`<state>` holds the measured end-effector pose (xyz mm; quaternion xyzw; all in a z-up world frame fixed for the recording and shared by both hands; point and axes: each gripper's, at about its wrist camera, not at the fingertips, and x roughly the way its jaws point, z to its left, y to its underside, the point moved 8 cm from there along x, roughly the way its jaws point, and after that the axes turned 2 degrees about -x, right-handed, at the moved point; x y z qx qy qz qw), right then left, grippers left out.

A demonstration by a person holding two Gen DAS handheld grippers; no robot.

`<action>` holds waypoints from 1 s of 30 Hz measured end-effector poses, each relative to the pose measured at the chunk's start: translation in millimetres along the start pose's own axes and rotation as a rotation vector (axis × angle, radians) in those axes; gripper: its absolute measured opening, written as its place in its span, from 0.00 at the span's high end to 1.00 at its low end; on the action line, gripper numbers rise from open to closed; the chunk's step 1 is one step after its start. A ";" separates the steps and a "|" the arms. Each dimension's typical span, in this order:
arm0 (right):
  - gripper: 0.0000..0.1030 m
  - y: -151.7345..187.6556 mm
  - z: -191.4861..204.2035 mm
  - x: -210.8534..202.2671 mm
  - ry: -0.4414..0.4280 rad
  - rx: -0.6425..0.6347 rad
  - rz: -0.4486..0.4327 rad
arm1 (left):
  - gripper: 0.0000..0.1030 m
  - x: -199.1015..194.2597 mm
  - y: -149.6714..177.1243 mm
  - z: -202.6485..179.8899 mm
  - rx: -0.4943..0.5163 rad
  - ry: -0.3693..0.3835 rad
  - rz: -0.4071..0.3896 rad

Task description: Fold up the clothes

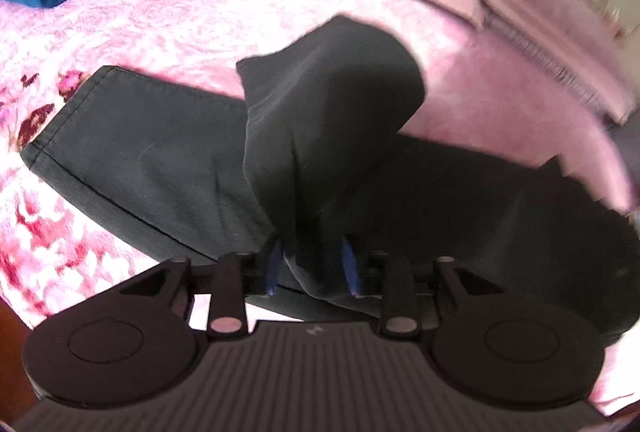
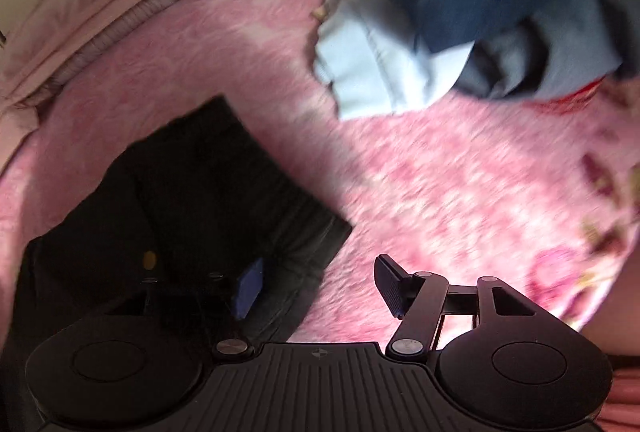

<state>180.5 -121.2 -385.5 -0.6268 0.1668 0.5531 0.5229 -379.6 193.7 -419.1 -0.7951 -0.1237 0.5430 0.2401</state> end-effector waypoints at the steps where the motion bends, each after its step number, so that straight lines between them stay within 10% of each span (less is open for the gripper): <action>1: 0.40 -3.1 -0.5 -6.3 0.024 0.001 -0.017 | 0.74 -7.6 -3.1 1.4 -0.013 0.024 -0.008; 12: 0.40 -17.8 24.2 -3.2 0.067 0.104 -0.037 | 0.64 57.6 -62.6 84.0 -0.512 0.168 0.014; 16: 0.40 -7.7 54.7 -0.3 0.081 0.045 -0.038 | 1.00 79.8 -65.1 91.1 -0.730 0.324 0.027; 20: 0.40 1.6 80.6 2.7 0.109 -0.069 -0.045 | 1.00 8.0 -87.8 82.3 -0.508 0.305 -0.243; 23: 0.40 7.2 94.5 4.9 0.116 -0.118 -0.050 | 1.00 -42.8 -81.4 97.3 -0.361 0.125 -0.347; 26: 0.40 14.7 104.7 7.2 0.101 -0.148 -0.042 | 0.90 -30.2 -45.4 124.8 -0.241 -0.110 -0.203; 30: 0.40 24.6 118.2 10.3 0.082 -0.187 -0.032 | 0.90 5.5 -14.7 155.2 -0.486 -0.011 -0.075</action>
